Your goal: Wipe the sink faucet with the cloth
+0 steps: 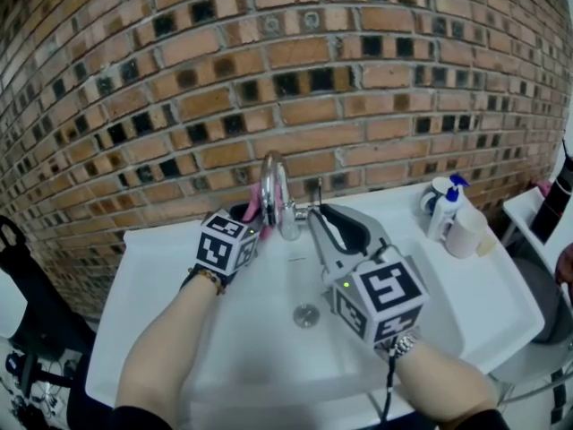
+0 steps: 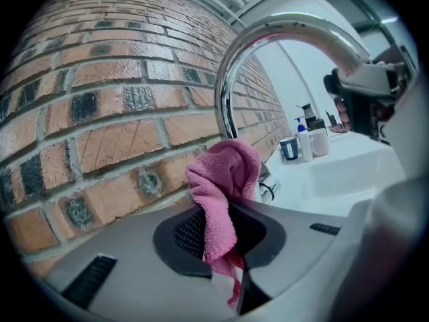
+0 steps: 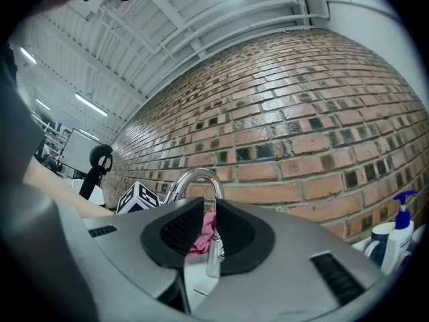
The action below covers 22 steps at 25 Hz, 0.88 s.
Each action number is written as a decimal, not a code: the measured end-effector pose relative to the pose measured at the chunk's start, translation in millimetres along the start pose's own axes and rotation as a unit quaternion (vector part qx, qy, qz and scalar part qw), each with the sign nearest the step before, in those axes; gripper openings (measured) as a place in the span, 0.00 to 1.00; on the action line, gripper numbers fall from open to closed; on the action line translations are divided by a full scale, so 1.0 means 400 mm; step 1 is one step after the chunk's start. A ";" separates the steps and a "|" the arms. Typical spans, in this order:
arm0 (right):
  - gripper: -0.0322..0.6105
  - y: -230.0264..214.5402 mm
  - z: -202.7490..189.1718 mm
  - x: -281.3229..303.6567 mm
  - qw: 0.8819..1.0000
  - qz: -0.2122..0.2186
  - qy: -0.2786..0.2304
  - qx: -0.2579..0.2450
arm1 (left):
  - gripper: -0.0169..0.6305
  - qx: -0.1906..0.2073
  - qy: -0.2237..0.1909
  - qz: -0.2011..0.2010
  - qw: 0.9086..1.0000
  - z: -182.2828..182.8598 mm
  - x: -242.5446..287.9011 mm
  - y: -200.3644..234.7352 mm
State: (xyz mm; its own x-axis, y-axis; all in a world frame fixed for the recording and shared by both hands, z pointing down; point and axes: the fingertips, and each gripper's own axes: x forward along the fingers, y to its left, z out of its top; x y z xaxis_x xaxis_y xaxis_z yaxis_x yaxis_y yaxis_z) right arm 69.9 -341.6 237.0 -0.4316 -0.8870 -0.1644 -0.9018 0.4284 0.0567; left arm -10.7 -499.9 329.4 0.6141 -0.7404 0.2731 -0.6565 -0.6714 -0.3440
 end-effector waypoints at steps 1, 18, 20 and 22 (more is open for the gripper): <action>0.16 0.001 -0.002 0.000 1.000 0.000 0.001 0.000 | 0.11 -0.003 0.002 0.000 1.000 -0.009 0.002 -0.002; 0.16 0.000 -0.013 -0.001 1.000 -0.001 0.006 0.001 | 0.11 -0.028 0.057 -0.002 0.998 -0.120 0.035 -0.044; 0.16 0.001 -0.013 -0.002 1.000 -0.001 0.006 0.002 | 0.11 -0.028 0.061 -0.003 0.998 -0.125 0.034 -0.048; 0.16 0.000 -0.014 -0.003 1.000 -0.001 0.007 0.002 | 0.11 -0.027 0.064 -0.004 0.998 -0.129 0.034 -0.054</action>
State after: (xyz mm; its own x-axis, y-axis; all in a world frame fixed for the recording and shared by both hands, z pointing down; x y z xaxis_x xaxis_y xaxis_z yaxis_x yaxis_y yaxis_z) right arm 70.5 -341.5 242.8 -0.4301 -0.8901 -0.1508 -0.9026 0.4274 0.0519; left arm -10.6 -497.4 386.8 0.5610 -0.7302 0.3899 -0.6765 -0.6759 -0.2924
